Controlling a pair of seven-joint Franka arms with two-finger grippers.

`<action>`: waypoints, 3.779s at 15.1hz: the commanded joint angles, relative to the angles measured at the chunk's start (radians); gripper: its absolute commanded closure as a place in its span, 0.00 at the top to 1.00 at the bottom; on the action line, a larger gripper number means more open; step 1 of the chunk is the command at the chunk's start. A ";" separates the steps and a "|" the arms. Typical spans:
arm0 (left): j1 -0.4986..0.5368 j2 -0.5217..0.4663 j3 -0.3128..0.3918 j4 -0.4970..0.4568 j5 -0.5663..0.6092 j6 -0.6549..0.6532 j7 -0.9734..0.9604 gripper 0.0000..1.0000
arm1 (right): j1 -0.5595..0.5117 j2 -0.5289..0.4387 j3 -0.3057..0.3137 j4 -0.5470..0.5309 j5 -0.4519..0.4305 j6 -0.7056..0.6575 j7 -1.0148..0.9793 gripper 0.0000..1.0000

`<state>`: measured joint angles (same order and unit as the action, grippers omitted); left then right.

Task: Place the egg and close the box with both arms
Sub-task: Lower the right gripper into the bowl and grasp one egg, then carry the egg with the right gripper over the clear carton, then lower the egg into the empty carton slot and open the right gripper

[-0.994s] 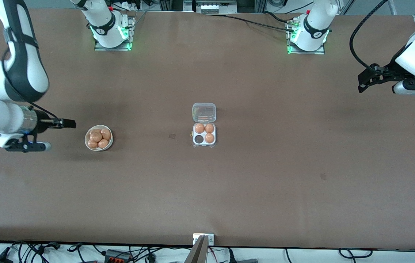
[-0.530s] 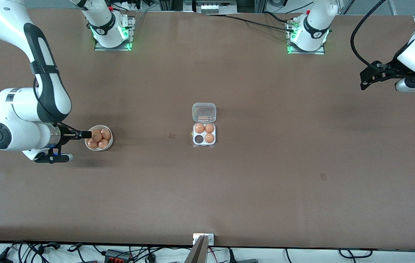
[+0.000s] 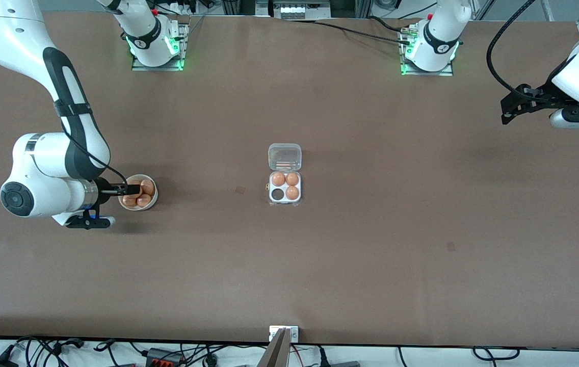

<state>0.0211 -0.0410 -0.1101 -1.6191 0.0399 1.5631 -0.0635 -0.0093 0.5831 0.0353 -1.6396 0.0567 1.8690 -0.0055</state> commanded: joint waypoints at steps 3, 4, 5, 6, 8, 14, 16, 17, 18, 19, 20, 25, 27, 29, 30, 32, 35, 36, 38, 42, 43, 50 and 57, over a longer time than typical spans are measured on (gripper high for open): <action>-0.001 0.016 -0.007 0.031 0.008 -0.084 0.013 1.00 | 0.002 0.038 0.005 0.015 0.014 0.021 0.010 1.00; 0.000 0.018 -0.007 0.028 0.008 -0.084 0.013 1.00 | 0.002 0.040 0.005 0.015 0.014 0.021 0.016 0.96; 0.000 0.021 -0.007 0.028 0.006 -0.081 0.013 1.00 | 0.002 0.046 0.005 0.015 0.017 0.021 0.021 0.93; -0.003 0.024 -0.007 0.030 0.006 -0.077 0.013 1.00 | 0.002 0.049 0.005 0.017 0.044 0.019 0.022 0.82; -0.007 0.030 -0.017 0.031 0.006 -0.075 0.014 1.00 | 0.000 0.050 0.005 0.017 0.071 0.013 0.021 0.65; -0.007 0.058 -0.060 0.033 0.006 -0.034 0.013 1.00 | -0.001 0.055 0.003 0.020 0.072 0.012 0.007 0.14; -0.009 0.072 -0.062 0.034 0.005 -0.015 0.013 1.00 | -0.001 0.047 0.003 0.029 0.072 0.009 -0.001 0.05; -0.009 0.072 -0.068 0.034 0.005 -0.011 0.014 1.00 | -0.001 0.046 0.005 0.052 0.072 0.004 -0.007 0.03; -0.007 0.072 -0.089 0.036 0.006 -0.009 0.013 1.00 | 0.000 0.041 0.009 0.079 0.072 -0.019 -0.014 0.02; -0.004 0.069 -0.100 0.036 0.006 -0.011 0.013 1.00 | 0.005 0.035 0.043 0.134 0.071 -0.058 -0.019 0.02; -0.004 0.069 -0.100 0.036 0.006 -0.011 0.013 1.00 | 0.008 0.035 0.078 0.180 0.071 -0.071 -0.013 0.00; 0.005 0.059 -0.100 0.036 0.005 -0.018 0.013 1.00 | 0.130 0.053 0.161 0.241 0.069 0.031 0.013 0.00; 0.006 0.061 -0.100 0.044 0.009 -0.012 0.013 1.00 | 0.204 0.061 0.160 0.242 0.064 0.071 0.024 0.00; 0.010 0.062 -0.097 0.057 0.008 -0.017 0.013 1.00 | 0.267 0.075 0.158 0.242 0.060 0.114 0.024 0.00; 0.008 0.062 -0.094 0.057 0.008 -0.017 0.013 1.00 | 0.293 0.086 0.156 0.242 0.060 0.134 0.025 0.00; 0.010 0.062 -0.092 0.059 0.009 -0.015 0.013 1.00 | 0.351 0.102 0.155 0.242 0.058 0.185 0.080 0.00; 0.010 0.062 -0.091 0.061 0.011 -0.012 0.013 1.00 | 0.414 0.130 0.155 0.242 0.058 0.271 0.188 0.00; 0.008 0.062 -0.091 0.061 0.017 -0.009 0.013 1.00 | 0.432 0.145 0.155 0.242 0.058 0.295 0.211 0.00; 0.008 0.069 -0.091 0.062 0.012 -0.008 0.013 1.00 | 0.466 0.171 0.155 0.242 0.058 0.355 0.260 0.00; 0.006 0.067 -0.100 0.076 0.012 -0.015 0.013 1.00 | 0.500 0.211 0.155 0.242 0.058 0.403 0.315 0.00; 0.005 0.069 -0.100 0.076 0.011 -0.014 0.013 1.00 | 0.505 0.213 0.155 0.241 0.057 0.403 0.318 0.00; 0.006 0.067 -0.100 0.079 0.008 -0.017 0.013 1.00 | 0.517 0.242 0.155 0.241 0.019 0.420 0.318 0.00; 0.010 0.069 -0.089 0.077 0.008 -0.020 0.014 1.00 | 0.511 0.226 0.156 0.245 0.011 0.412 0.423 1.00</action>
<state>0.0258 0.0178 -0.1997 -1.5674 0.0398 1.5602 -0.0635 0.4951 0.8273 0.1981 -1.4153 0.0786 2.2909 0.3561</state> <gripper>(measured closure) 0.000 0.322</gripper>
